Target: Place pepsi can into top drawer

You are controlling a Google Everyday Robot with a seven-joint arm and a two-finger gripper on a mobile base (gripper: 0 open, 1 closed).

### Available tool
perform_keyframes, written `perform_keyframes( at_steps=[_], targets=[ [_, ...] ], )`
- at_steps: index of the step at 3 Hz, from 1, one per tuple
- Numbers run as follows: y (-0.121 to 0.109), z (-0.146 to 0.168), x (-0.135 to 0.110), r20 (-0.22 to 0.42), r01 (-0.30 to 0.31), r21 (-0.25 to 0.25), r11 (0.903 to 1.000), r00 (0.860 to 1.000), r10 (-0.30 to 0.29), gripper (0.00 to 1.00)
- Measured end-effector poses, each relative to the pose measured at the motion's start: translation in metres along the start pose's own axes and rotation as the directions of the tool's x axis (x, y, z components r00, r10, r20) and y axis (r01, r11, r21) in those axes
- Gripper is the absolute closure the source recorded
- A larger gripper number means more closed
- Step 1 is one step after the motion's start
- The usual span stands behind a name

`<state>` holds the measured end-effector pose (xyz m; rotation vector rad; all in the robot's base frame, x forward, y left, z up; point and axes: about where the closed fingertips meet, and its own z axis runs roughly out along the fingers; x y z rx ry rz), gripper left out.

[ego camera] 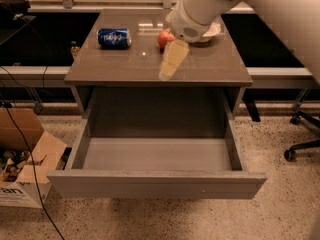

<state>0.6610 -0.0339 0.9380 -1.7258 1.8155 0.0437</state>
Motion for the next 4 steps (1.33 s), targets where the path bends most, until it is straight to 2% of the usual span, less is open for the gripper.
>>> perform_keyframes(
  at_steps=[2, 3, 4],
  targets=[
    [-0.050, 0.070, -0.024, 0.095, 0.004, -0.031, 0.9995, 0.996, -0.001, 0.00],
    [-0.082, 0.121, -0.034, 0.150, 0.009, -0.074, 0.9972, 0.989, 0.003, 0.00],
    [-0.089, 0.119, -0.035, 0.160, 0.005, -0.059, 0.9982, 0.987, 0.004, 0.00]
  ],
)
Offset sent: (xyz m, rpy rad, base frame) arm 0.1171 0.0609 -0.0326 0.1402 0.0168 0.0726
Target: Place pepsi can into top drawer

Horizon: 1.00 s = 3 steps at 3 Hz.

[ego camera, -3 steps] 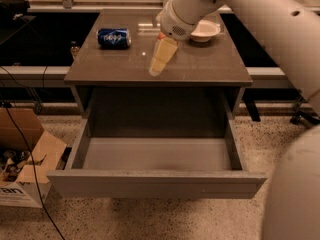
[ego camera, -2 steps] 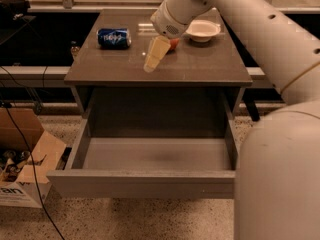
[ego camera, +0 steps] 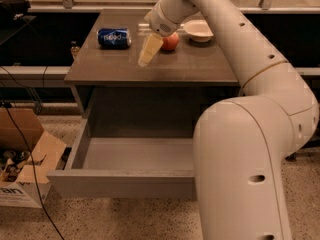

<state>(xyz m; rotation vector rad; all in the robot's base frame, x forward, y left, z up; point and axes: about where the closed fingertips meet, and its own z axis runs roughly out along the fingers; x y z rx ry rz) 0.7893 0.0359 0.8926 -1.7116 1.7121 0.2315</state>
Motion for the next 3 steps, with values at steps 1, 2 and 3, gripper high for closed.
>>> perform_keyframes(
  at_steps=[1, 2, 3],
  targets=[
    [-0.001, 0.016, -0.002, 0.032, -0.030, 0.009, 0.9995, 0.999, 0.029, 0.00],
    [-0.012, 0.041, -0.015, 0.085, -0.048, 0.034, 0.9982, 0.995, 0.045, 0.00],
    [-0.029, 0.060, -0.030, 0.142, -0.068, 0.063, 0.9957, 0.988, 0.058, 0.00]
  ],
)
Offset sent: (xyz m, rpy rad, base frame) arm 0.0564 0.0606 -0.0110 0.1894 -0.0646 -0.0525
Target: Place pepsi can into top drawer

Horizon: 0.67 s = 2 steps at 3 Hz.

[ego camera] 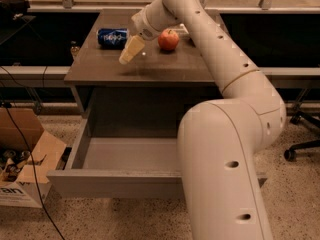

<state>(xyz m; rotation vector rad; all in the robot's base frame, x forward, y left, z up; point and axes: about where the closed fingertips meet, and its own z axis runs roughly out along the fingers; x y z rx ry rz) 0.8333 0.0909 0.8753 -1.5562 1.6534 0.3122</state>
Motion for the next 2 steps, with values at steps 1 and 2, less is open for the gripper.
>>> perform_keyframes(
  at_steps=[1, 2],
  targets=[
    [-0.013, 0.019, -0.014, 0.058, -0.011, 0.021, 0.9997, 0.998, 0.010, 0.00],
    [-0.022, 0.034, -0.024, 0.100, -0.022, 0.028, 0.9994, 0.995, 0.019, 0.00]
  ],
)
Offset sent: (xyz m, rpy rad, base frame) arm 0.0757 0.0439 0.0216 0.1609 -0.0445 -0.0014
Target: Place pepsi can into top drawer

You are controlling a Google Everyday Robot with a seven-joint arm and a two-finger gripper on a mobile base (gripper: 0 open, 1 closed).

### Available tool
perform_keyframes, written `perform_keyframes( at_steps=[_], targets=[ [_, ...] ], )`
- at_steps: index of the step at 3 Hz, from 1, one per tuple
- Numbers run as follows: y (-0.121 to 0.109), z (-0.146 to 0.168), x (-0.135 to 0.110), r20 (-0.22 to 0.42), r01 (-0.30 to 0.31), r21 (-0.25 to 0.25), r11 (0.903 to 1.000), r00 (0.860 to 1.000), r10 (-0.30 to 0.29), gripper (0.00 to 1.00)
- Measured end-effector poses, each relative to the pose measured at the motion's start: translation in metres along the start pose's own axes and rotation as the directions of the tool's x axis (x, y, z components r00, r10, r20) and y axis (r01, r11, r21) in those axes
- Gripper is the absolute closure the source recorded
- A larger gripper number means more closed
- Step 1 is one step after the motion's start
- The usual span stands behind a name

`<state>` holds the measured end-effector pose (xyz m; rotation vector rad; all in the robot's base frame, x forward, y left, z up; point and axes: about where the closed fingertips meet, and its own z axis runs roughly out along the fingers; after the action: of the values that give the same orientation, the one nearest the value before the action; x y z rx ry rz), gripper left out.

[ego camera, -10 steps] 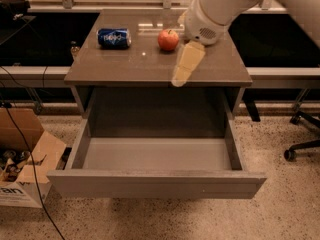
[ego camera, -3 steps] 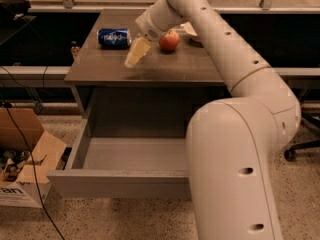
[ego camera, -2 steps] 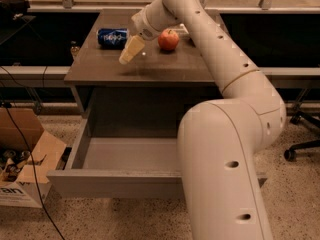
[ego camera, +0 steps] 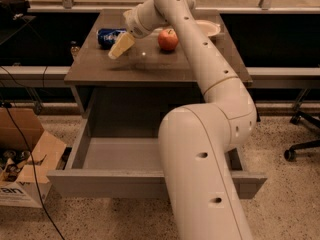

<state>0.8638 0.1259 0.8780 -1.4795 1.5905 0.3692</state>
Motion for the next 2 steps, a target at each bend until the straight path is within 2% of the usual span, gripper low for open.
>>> perform_keyframes(
  at_steps=[2],
  targets=[
    [-0.002, 0.024, 0.002, 0.025, -0.032, -0.014, 0.9994, 0.999, 0.032, 0.00]
  ],
)
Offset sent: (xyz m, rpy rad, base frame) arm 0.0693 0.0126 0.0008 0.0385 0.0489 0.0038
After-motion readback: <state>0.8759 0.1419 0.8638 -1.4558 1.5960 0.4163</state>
